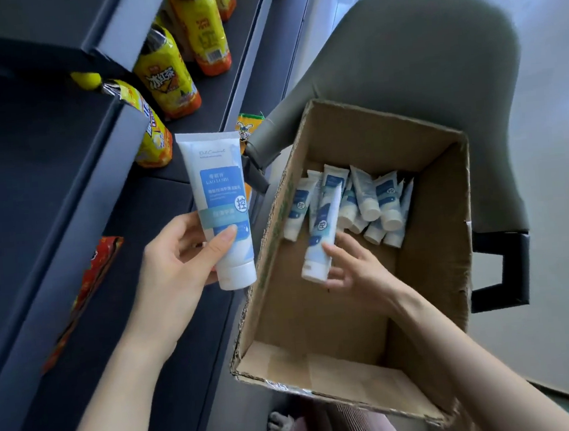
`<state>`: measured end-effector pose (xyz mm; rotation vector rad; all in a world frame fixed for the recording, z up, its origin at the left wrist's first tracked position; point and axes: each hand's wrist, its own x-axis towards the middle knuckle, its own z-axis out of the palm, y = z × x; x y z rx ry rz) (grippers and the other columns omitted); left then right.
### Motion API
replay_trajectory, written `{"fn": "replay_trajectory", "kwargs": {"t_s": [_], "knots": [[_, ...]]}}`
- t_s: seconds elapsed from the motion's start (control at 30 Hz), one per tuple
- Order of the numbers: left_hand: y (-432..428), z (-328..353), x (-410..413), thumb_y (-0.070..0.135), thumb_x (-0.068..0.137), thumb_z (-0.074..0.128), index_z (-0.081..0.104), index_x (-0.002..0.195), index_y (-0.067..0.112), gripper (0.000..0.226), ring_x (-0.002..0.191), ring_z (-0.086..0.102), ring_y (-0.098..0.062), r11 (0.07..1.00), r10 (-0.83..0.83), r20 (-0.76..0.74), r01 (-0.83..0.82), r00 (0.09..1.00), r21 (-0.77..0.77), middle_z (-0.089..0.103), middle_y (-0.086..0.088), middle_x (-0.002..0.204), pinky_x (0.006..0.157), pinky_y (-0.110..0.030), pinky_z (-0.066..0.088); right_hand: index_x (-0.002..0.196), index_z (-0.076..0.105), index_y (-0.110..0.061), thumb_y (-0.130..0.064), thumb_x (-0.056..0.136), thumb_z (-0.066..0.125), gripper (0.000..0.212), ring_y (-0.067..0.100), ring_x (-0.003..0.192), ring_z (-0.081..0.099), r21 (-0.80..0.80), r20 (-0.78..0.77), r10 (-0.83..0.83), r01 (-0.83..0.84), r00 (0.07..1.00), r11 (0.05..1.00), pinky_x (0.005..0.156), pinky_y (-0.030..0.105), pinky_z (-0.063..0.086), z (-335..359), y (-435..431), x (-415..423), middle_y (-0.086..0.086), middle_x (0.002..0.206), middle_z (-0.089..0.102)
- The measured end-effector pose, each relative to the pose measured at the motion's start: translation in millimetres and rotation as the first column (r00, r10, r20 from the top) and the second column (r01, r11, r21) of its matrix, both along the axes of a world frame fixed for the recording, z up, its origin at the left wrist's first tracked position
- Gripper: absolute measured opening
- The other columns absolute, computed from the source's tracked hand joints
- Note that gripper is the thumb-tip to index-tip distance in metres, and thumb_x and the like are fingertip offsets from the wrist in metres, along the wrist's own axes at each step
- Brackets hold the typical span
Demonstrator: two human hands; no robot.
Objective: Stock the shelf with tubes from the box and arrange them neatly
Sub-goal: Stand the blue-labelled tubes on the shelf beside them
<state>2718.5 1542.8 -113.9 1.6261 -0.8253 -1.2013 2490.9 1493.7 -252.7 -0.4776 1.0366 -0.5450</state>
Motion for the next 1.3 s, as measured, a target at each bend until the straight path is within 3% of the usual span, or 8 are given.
{"fn": "replay_trajectory", "kwargs": {"t_s": [0.1,0.23,0.4,0.57,0.7,0.87,1.1,1.3], "knots": [[19,24,-4,0.03,0.074,0.068,0.066,0.1,0.025,0.027,0.088,0.07,-0.014,0.999,0.003,0.023,-0.002,1.0,-0.039,0.074,0.004,0.096,0.067,-0.028,0.059,0.121,0.062,-0.025,-0.026,0.085,0.064,0.036,0.03,0.101,0.067,-0.019,0.188,-0.013,0.017,0.982,1.0,0.073,0.037,0.058,41,13,-12,0.011,0.117,0.067],[51,65,-7,0.028,0.075,0.067,0.066,0.099,0.025,0.024,0.083,0.069,-0.01,0.994,0.019,0.063,-0.012,0.998,-0.11,0.074,0.008,0.092,0.065,-0.025,0.059,0.117,0.065,-0.029,-0.032,0.081,0.065,0.036,0.023,0.1,0.068,-0.147,0.256,0.035,0.003,0.966,0.989,0.074,0.037,0.058,100,35,-18,0.007,0.119,0.067],[99,123,-4,0.032,0.07,0.069,0.066,0.097,0.025,0.028,0.076,0.068,-0.004,0.974,0.065,0.103,-0.041,0.993,-0.221,0.074,0.009,0.088,0.058,-0.02,0.056,0.111,0.068,-0.036,-0.038,0.077,0.065,0.034,0.018,0.095,0.069,-0.328,0.202,0.151,-0.078,0.968,0.941,0.071,0.034,0.058,179,60,-10,0.001,0.113,0.07],[139,185,9,0.038,0.068,0.07,0.068,0.093,0.031,0.026,0.079,0.066,-0.01,0.944,0.102,0.185,-0.036,0.977,-0.329,0.072,0.006,0.09,0.063,-0.028,0.057,0.117,0.066,-0.027,-0.034,0.081,0.062,0.037,0.021,0.094,0.069,-0.471,0.204,0.235,-0.115,0.95,0.874,0.079,0.041,0.058,252,80,7,0.006,0.114,0.069],[171,229,20,0.04,0.069,0.07,0.067,0.097,0.03,0.03,0.076,0.067,-0.004,0.906,0.16,0.246,-0.044,0.956,-0.42,0.072,0.009,0.09,0.061,-0.02,0.056,0.123,0.06,-0.02,-0.028,0.086,0.057,0.038,0.02,0.092,0.07,-0.568,0.217,0.307,-0.136,0.927,0.812,0.071,0.034,0.059,303,97,24,0.007,0.112,0.069],[215,271,33,0.04,0.072,0.069,0.066,0.099,0.031,0.029,0.08,0.068,-0.008,0.871,0.25,0.306,-0.075,0.919,-0.486,0.072,0.01,0.092,0.07,-0.033,0.056,0.12,0.061,-0.02,-0.029,0.085,0.058,0.036,0.021,0.094,0.069,-0.64,0.192,0.384,-0.182,0.903,0.747,0.071,0.036,0.059,355,121,46,0.008,0.113,0.069],[279,318,56,0.04,0.074,0.07,0.065,0.103,0.031,0.03,0.08,0.066,0.0,0.789,0.389,0.354,-0.109,0.85,-0.605,0.07,0.017,0.091,0.062,-0.011,0.049,0.109,0.07,-0.026,-0.032,0.079,0.065,0.031,0.019,0.092,0.069,-0.736,0.161,0.466,-0.209,0.87,0.644,0.067,0.038,0.058,418,153,89,0.005,0.107,0.071],[331,350,77,0.039,0.074,0.075,0.066,0.099,0.034,0.027,0.084,0.067,-0.008,0.718,0.523,0.343,-0.187,0.781,-0.67,0.071,0.012,0.094,0.072,-0.028,0.052,0.109,0.07,-0.026,-0.027,0.083,0.063,0.028,0.021,0.097,0.069,-0.8,0.148,0.563,-0.236,0.813,0.551,0.07,0.032,0.058,462,178,128,0.007,0.11,0.071]]}}
